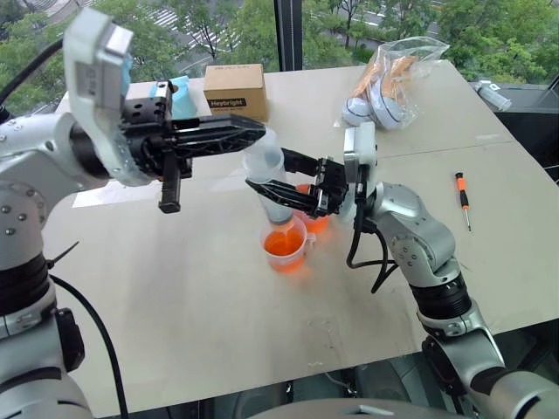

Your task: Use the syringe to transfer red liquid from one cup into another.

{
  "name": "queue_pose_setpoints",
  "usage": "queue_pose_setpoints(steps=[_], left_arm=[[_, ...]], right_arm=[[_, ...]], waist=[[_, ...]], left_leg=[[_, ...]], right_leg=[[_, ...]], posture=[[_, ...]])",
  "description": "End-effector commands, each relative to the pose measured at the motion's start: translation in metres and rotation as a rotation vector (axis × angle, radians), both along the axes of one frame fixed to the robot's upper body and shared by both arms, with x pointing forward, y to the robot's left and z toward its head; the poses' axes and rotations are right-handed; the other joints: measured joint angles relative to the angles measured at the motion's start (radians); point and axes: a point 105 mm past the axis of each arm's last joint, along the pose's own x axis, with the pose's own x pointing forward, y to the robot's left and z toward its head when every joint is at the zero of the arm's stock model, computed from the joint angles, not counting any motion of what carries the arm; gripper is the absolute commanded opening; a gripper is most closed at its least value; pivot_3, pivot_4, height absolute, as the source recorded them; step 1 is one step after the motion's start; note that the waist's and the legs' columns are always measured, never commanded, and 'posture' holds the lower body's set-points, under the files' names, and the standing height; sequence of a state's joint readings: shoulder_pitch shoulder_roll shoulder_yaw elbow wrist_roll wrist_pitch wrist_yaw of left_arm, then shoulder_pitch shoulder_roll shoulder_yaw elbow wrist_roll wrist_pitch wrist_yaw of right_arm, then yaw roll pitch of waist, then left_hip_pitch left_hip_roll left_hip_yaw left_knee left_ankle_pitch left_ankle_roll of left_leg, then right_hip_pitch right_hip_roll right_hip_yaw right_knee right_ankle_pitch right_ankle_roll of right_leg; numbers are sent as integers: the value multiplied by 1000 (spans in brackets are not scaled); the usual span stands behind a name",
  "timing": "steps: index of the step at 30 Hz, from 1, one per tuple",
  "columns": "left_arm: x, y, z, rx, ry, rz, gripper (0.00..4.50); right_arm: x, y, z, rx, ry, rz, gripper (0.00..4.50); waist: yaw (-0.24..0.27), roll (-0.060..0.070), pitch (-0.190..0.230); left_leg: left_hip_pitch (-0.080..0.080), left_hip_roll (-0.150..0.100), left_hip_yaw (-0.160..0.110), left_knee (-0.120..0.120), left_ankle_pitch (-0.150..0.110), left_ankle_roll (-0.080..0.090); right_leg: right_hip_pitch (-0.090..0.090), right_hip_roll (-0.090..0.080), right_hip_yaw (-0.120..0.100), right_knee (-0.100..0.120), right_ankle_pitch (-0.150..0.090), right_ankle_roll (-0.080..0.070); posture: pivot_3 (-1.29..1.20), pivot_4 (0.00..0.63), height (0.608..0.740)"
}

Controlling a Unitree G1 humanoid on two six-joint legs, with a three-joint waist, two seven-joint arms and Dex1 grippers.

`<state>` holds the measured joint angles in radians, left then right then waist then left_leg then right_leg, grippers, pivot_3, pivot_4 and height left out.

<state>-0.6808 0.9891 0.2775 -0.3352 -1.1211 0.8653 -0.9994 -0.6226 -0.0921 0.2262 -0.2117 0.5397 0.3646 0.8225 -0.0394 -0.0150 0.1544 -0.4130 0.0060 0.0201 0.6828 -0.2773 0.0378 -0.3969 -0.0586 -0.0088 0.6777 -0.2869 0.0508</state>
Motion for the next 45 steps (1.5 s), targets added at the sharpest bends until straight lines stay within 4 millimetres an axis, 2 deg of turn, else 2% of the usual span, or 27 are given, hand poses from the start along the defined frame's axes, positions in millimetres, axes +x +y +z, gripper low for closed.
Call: queue_pose_setpoints(steps=[1, 11, 19, 26, 29, 30, 31, 34, 37, 39, 41, 43, 45], left_arm=[[-1, -2, -10, 68, -6, -2, 47], [2, 0, -26, 89, 39, -1, 47], [2, -3, -30, 74, 86, -13, 47], [4, -4, -27, 58, 82, 5, 47], [6, -2, -15, 7, 66, 17, 47], [4, -2, -10, -17, 64, 10, 428], [4, 0, -1, -56, 42, 18, 535], [0, 9, 29, -187, -4, 26, 1813], [-1, 21, 52, -285, -40, 69, 1813], [-2, 36, 69, -353, -67, 115, 1813], [0, 60, 82, -411, -102, 224, 1813], [4, 78, 82, -417, -115, 332, 1813], [9, 92, 67, -373, -92, 442, 1813]], right_arm=[[-7, -1, 20, 65, -63, 11, 1656], [-5, -6, 36, 105, -87, -7, 1656], [-6, -10, 46, 154, -48, -8, 1656], [-10, -10, 41, 141, -16, 15, 1656], [-12, -10, 36, 128, -7, 23, 1656], [-13, -10, 35, 125, -5, 25, 1656], [-13, -10, 35, 126, -1, 29, 1656], [-17, -15, 41, 146, 20, 58, 1656], [-16, -25, 55, 179, 53, 75, 1656], [-10, -39, 65, 206, 80, 52, 1656], [8, -66, 76, 228, 102, -44, 1656], [28, -96, 80, 223, 115, -176, 1656], [45, -122, 76, 187, 141, -295, 1656]], waist=[[-1, 0, 0], [0, 0, 0], [0, 0, 0], [0, -1, 0], [0, -1, 0], [0, -1, 0], [0, -1, 0], [1, -1, 0], [-4, -1, 0], [-5, -1, 0], [-2, -1, 0], [2, -2, 0], [3, -2, 0]], left_leg=[[0, 0, 0, 0, 0, 0], [0, 0, 0, 0, 0, 0], [0, 0, 0, 0, 0, 0], [0, 0, 0, 0, 0, 0], [0, 0, 0, 0, 0, 0], [0, 0, 0, 0, 0, 0], [0, 0, 0, 0, 0, 0], [-1, 0, -1, 0, 0, 0], [0, 0, -1, 1, 0, 0], [1, 0, -1, 0, 0, 0], [1, 0, -1, 1, 0, 0], [0, -1, -1, 1, 0, 0], [0, -1, -1, 1, 0, 0]], right_leg=[[0, 0, 0, 0, 0, 0], [0, 0, 0, 0, 0, 0], [0, 0, 0, 0, 0, 0], [0, 0, 0, 0, 0, 0], [0, 0, 0, 0, 0, 0], [0, 0, 0, 0, 0, 0], [0, 0, 0, 0, 0, 0], [0, 0, 0, 0, 0, 0], [0, -1, 0, 0, 0, 0], [0, -1, 1, 0, 0, 0], [0, -1, 0, 0, 0, 0], [0, -2, 0, 0, 0, 0], [1, -3, -1, 0, 0, 0]], posture=[[0, 150, 740], [0, 150, 740], [0, 150, 740], [0, 150, 740], [0, 150, 740], [0, 150, 740], [0, 150, 740], [0, 150, 740], [0, 150, 740], [0, 150, 740], [0, 150, 740], [0, 150, 740], [0, 150, 740]])
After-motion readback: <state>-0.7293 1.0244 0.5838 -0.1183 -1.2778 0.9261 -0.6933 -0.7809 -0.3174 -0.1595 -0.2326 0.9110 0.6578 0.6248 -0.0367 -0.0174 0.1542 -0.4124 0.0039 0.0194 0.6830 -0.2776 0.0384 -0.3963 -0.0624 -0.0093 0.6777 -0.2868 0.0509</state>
